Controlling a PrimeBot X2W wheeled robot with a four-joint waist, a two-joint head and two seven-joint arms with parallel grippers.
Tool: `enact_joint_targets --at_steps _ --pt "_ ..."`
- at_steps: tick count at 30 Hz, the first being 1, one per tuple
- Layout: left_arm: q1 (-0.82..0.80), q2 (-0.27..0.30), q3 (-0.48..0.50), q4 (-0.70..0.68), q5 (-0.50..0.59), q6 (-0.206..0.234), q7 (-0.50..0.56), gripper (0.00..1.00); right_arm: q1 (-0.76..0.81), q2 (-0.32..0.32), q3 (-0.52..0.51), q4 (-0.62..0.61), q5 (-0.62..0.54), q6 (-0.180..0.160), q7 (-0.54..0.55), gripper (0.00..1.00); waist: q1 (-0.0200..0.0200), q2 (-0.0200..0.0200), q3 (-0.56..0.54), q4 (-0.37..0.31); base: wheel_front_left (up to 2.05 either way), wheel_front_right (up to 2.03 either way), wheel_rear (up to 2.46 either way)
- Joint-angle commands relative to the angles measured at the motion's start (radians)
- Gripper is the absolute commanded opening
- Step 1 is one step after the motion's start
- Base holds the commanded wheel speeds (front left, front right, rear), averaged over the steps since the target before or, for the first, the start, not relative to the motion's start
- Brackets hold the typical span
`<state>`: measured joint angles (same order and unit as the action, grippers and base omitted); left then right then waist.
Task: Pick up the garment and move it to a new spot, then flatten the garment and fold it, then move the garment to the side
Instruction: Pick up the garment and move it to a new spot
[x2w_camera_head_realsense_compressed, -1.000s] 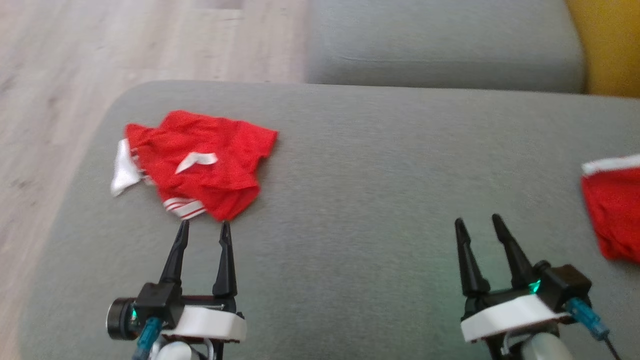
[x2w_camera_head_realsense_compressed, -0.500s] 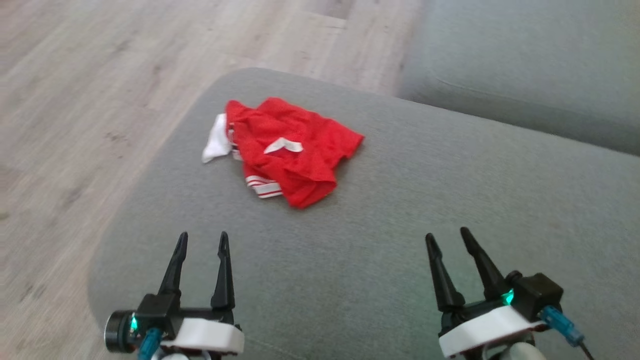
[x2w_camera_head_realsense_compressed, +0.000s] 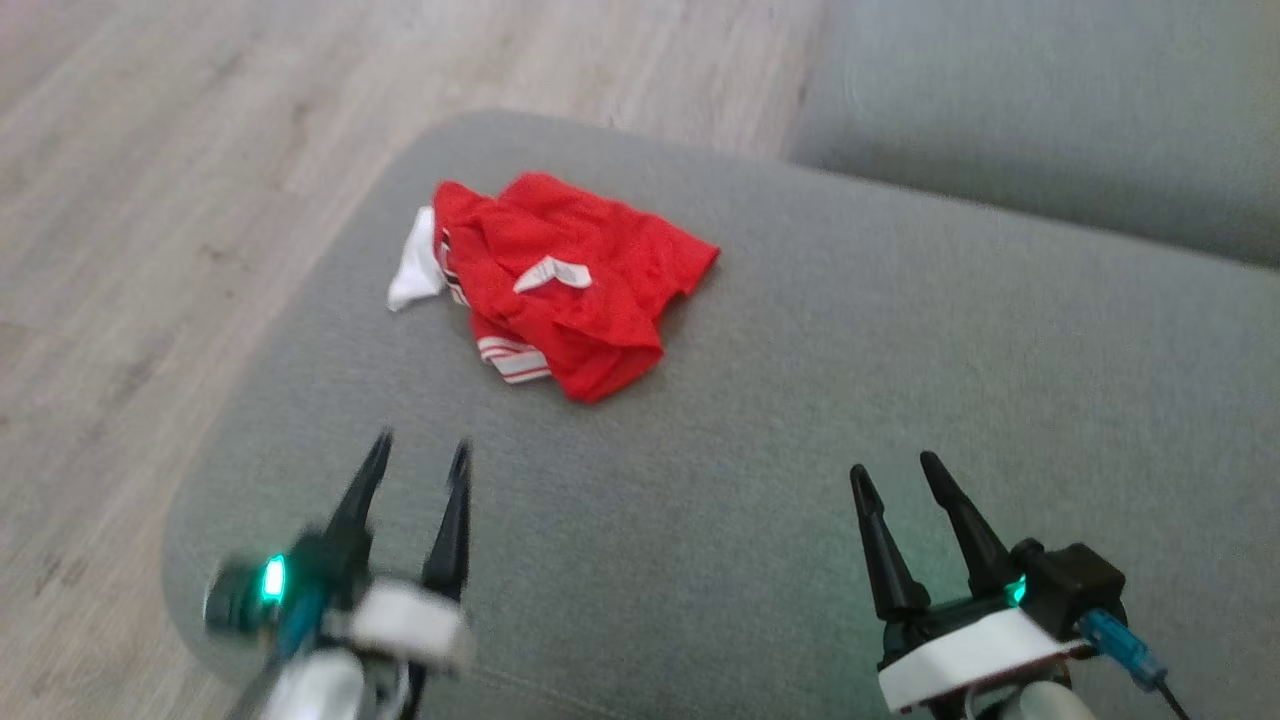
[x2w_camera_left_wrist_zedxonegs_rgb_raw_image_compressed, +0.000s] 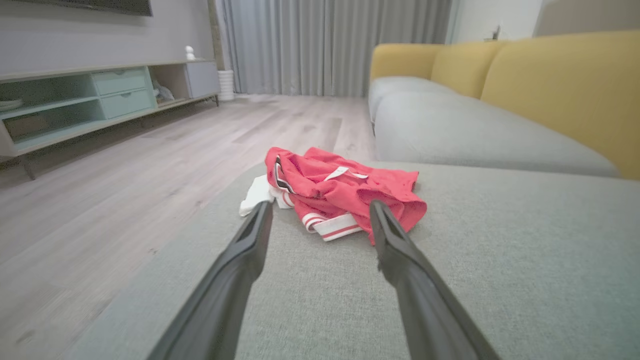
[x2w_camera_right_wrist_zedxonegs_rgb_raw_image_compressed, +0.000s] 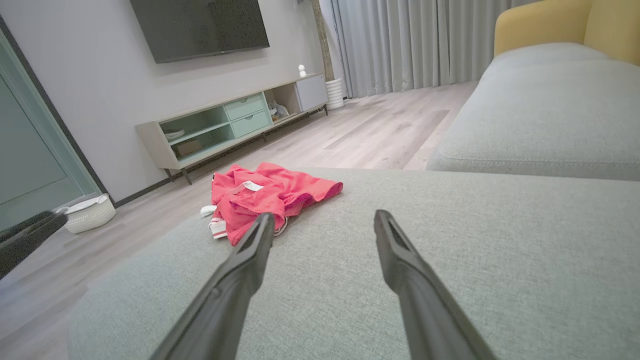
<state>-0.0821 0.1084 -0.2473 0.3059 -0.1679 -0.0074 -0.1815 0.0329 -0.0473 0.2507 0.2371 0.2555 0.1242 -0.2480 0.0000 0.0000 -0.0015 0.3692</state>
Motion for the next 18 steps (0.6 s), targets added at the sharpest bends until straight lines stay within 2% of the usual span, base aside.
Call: enact_joint_targets --at_steps 1,5,7,11,18 --pt "-0.111 0.015 0.018 -0.031 0.012 -0.011 0.012 1.0 -0.043 -0.003 0.017 -0.037 -0.009 0.007 -0.014 1.0 0.0 0.0 0.039 -0.032 0.0 0.0 0.0" --pt "-0.28 0.077 -0.039 0.029 0.02 -0.091 0.187 1.0 -0.081 -0.003 0.014 -0.054 -0.029 0.007 -0.012 1.0 0.0 0.0 0.106 -0.085 0.0 0.0 0.0" --pt "-0.368 0.113 -0.058 0.056 -0.001 -0.111 0.262 1.0 -0.101 -0.003 0.009 -0.065 -0.034 0.007 -0.012 1.0 0.0 0.0 0.142 -0.112 0.0 0.0 0.0" --pt "-0.531 0.177 -0.118 0.126 -0.084 -0.122 0.384 1.0 -0.138 -0.003 0.003 -0.082 -0.039 0.007 -0.012 1.0 0.0 0.0 0.21 -0.159 0.0 0.0 0.0" --pt "-0.734 0.294 -0.283 0.232 -0.329 -0.123 0.531 1.0 -0.197 -0.003 0.028 -0.099 -0.025 0.007 -0.013 1.0 0.0 0.0 0.291 -0.226 0.0 0.0 0.0"
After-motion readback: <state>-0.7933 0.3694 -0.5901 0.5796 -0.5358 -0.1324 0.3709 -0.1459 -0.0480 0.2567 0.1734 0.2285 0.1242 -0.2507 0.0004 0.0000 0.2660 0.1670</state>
